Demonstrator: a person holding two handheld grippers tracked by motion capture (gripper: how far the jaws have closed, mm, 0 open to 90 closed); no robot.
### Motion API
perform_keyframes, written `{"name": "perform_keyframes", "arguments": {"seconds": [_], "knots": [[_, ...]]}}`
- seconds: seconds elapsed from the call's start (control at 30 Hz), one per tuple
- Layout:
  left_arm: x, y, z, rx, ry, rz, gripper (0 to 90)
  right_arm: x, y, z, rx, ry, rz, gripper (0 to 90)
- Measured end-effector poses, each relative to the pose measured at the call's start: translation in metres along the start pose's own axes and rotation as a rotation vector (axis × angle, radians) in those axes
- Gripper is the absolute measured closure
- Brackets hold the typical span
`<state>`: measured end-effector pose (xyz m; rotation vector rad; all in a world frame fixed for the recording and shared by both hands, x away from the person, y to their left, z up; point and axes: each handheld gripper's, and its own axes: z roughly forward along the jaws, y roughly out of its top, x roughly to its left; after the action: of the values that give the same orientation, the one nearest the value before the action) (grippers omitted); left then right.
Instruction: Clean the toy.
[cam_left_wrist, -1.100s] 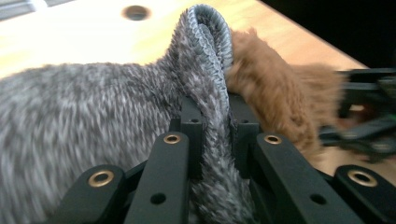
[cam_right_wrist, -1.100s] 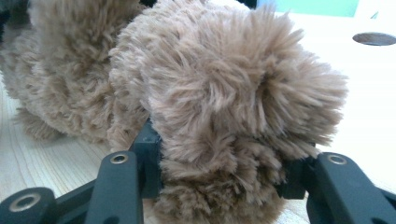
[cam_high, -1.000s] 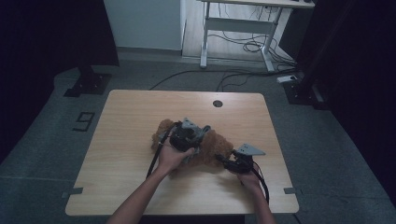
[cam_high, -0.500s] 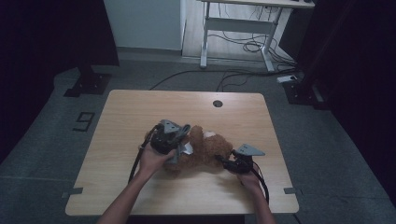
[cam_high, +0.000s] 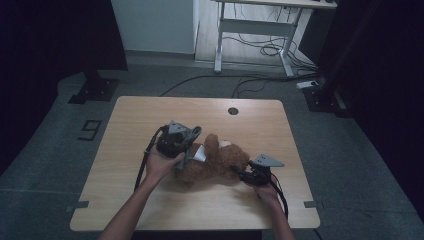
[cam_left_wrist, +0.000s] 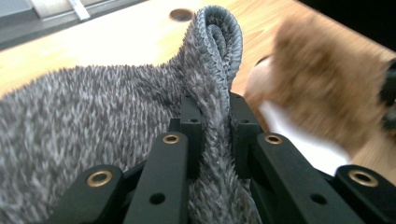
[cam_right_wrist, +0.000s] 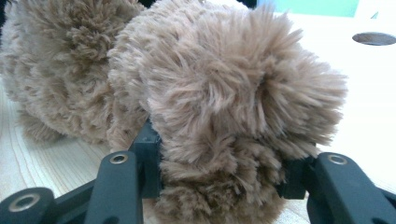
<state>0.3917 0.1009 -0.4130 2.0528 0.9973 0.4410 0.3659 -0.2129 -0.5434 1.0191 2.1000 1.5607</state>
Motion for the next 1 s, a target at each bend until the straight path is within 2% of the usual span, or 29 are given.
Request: {"name": "perform_keyframes", "arguments": {"seconds": [0.1, 0.13, 0.17, 0.2, 0.27, 0.3, 0.33, 0.37, 0.47, 0.57, 0.6, 0.67, 0.77, 0.83, 0.87, 0.93, 1.0], "knots": [[-0.003, 0.009, 0.008, 0.003, -0.015, -0.008, 79.1, 0.0, 0.0, 0.0, 0.0, 0.001, -0.002, 46.9], [-0.006, 0.014, 0.02, 0.02, -0.055, -0.032, 79.1, 0.0, 0.0, 0.0, -0.002, -0.001, -0.001, 46.9], [-0.006, 0.014, 0.02, 0.02, -0.055, -0.032, 79.0, 0.0, 0.0, 0.0, -0.002, -0.001, -0.002, 46.9], [-0.011, 0.012, 0.035, 0.053, -0.123, -0.059, 79.0, 0.0, 0.0, 0.0, -0.001, -0.002, -0.003, 46.9], [-0.019, 0.006, 0.046, 0.081, -0.128, -0.041, 78.9, 0.0, 0.0, -0.001, 0.003, -0.001, -0.008, 46.7], [-0.019, 0.006, 0.046, 0.081, -0.128, -0.041, 78.8, 0.0, 0.0, -0.001, 0.006, 0.0, -0.009, 46.2], [-0.023, 0.0, 0.048, 0.088, -0.128, -0.024, 78.9, 0.0, 0.0, -0.002, 0.007, 0.001, -0.012, 45.2], [-0.023, 0.0, 0.048, 0.088, -0.128, -0.024, 78.9, 0.0, 0.0, -0.002, 0.01, 0.002, -0.017, 43.3], [-0.021, -0.009, 0.041, 0.086, -0.163, -0.03, 79.1, 0.0, 0.002, -0.005, 0.012, 0.011, -0.012, 34.7], [-0.023, -0.013, 0.038, 0.081, -0.169, -0.022, 79.1, 0.0, 0.004, -0.009, 0.012, 0.027, -0.007, 30.0], [-0.025, -0.018, 0.035, 0.072, -0.163, -0.007, 79.1, 0.001, 0.007, -0.014, 0.006, 0.037, 0.002, 27.6], [-0.026, -0.022, 0.033, 0.062, -0.161, 0.0, 79.1, 0.002, 0.012, -0.023, -0.019, 0.046, 0.018, 26.9], [-0.027, -0.025, 0.032, 0.058, -0.172, -0.004, 79.2, 0.001, 0.023, -0.037, -0.079, 0.027, 0.063, 22.8], [-0.029, -0.027, 0.03, 0.051, -0.173, -0.003, 79.2, 0.0, 0.028, -0.04, -0.09, 0.013, 0.075, 20.9], [-0.03, -0.028, 0.029, 0.051, -0.172, -0.001, 79.2, -0.001, 0.038, -0.041, -0.088, -0.009, 0.086, 17.0], [-0.033, -0.03, 0.026, 0.048, -0.166, 0.005, 79.2, -0.001, 0.047, -0.034, -0.038, -0.028, 0.065, 13.6], [-0.035, -0.032, 0.024, 0.044, -0.16, 0.011, 79.2, -0.003, 0.053, -0.024, 0.018, -0.024, 0.06, 11.3]]}}
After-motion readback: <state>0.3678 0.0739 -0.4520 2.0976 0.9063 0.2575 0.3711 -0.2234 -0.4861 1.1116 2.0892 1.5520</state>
